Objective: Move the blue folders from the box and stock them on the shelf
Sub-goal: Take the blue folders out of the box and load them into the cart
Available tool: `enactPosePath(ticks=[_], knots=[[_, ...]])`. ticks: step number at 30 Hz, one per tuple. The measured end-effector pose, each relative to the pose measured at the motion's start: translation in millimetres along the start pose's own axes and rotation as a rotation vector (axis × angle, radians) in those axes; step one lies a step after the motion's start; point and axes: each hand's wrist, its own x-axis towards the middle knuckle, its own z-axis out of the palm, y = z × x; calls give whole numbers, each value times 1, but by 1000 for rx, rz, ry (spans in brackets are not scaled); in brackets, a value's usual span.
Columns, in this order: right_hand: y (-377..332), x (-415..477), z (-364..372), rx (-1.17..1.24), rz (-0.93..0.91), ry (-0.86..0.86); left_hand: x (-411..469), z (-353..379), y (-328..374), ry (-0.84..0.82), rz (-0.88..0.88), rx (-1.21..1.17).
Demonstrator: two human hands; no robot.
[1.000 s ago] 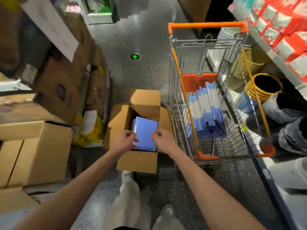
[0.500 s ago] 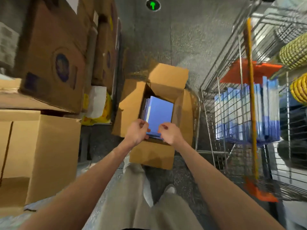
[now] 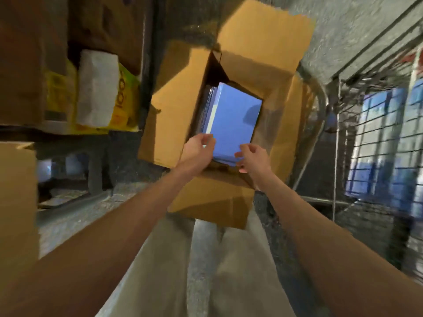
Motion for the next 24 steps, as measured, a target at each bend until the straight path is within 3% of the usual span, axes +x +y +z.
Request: enactPosePath(ticks=[14,24], knots=[[93,221,53,32,90,0,196,113,-93,49,-18,254],[111,261,70,-45,52,-25,223,128,-117,262,48,213]])
